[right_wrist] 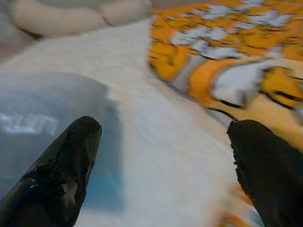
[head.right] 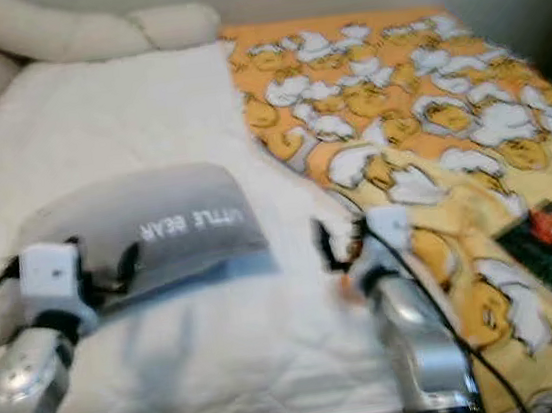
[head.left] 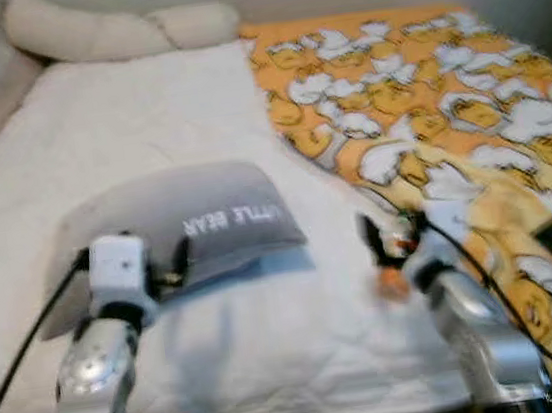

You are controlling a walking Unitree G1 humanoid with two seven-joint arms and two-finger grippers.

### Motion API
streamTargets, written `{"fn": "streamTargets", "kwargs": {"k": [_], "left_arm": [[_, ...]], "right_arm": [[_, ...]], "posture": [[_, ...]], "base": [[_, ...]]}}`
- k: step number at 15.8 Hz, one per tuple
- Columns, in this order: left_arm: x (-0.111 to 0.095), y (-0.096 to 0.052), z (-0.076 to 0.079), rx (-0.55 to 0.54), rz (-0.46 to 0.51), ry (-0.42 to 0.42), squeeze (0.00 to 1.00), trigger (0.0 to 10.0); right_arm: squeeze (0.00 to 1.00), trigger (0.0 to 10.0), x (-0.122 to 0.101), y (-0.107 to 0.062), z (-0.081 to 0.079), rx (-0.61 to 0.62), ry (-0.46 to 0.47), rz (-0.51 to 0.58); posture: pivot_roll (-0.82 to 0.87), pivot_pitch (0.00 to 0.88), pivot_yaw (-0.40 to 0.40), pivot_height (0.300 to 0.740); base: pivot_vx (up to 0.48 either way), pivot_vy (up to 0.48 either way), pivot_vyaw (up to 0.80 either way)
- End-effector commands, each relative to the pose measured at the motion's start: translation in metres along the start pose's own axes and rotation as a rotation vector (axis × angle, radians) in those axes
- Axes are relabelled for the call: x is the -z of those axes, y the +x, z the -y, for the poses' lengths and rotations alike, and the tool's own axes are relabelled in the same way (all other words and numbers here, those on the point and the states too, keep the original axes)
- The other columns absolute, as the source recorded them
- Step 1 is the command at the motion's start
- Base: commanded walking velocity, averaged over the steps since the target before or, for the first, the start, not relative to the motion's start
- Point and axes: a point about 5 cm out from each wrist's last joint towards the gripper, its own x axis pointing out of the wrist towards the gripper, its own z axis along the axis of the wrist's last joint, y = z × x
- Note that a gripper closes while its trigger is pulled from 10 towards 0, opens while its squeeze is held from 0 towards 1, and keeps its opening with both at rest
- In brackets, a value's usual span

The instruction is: Clean up the room

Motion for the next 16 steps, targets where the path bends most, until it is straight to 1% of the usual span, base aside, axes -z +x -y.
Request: {"fn": "streamTargets", "kwargs": {"k": [1,3,4,5,7,8,9,10,12,13,16], "left_arm": [[-0.003,0.002,0.008,0.033,0.009,-0.001,0.0,10.0],[-0.003,0.001,0.009,0.044,0.009,0.001,0.0,10.0],[-0.004,0.001,0.012,0.071,0.007,-0.01,0.0,10.0],[-0.005,0.0,0.017,0.117,0.01,-0.006,0.0,10.0],[-0.009,-0.003,0.027,0.224,0.021,0.026,0.0,10.0],[-0.011,-0.004,0.03,0.27,0.034,0.034,0.0,10.0],[-0.012,-0.003,0.032,0.301,0.039,0.035,0.0,10.0],[-0.014,-0.001,0.036,0.37,0.039,0.041,0.0,10.0],[-0.018,0.002,0.044,0.533,0.036,0.059,0.0,10.0],[-0.02,0.004,0.048,0.644,0.021,0.07,0.0,10.0],[-0.021,0.003,0.058,0.833,-0.025,0.088,0.0,10.0]], "right_arm": [[0.0,10.0,-0.001,-0.005,0.017,0.063,0.002,0.003],[0.0,10.0,-0.002,-0.004,0.02,0.081,-0.006,-0.003],[0.0,10.0,-0.001,-0.003,0.023,0.109,-0.015,-0.028],[0.0,10.0,0.003,-0.002,0.028,0.152,-0.054,-0.078],[0.0,10.0,0.008,-0.003,0.037,0.226,-0.056,-0.145],[0.9,10.0,0.01,-0.003,0.041,0.244,-0.058,-0.173],[1.0,10.0,0.011,-0.003,0.044,0.259,-0.042,-0.189],[1.0,10.0,0.014,0.0,0.048,0.283,-0.016,-0.224],[1.0,10.0,0.023,0.007,0.057,0.364,0.003,-0.316],[1.0,10.0,0.031,0.015,0.06,0.393,-0.005,-0.393],[1.0,10.0,0.043,0.029,0.062,0.378,0.006,-0.478]], "posture": [[0.0,0.0,0.01,0.74],[-0.01,0.0,0.014,0.74],[-0.01,0.0,0.016,0.74],[-0.01,0.0,0.016,0.74],[-0.01,0.0,0.012,0.74],[-0.01,0.0,0.008,0.74],[-0.01,0.0,0.008,0.74],[0.0,0.0,0.006,0.74],[-0.01,0.0,0.014,0.74],[-0.02,0.0,0.022,0.74],[-0.02,0.0,0.03,0.74]], "base": [[0.292,0.0,0.0],[0.285,0.0,0.0],[0.0,0.0,0.0],[0.0,0.0,0.0],[0.0,0.0,0.0],[0.0,0.0,0.0],[0.0,0.0,0.0],[0.0,0.0,0.0],[0.0,0.0,0.0],[0.0,0.0,0.0],[0.0,0.0,0.0]]}}
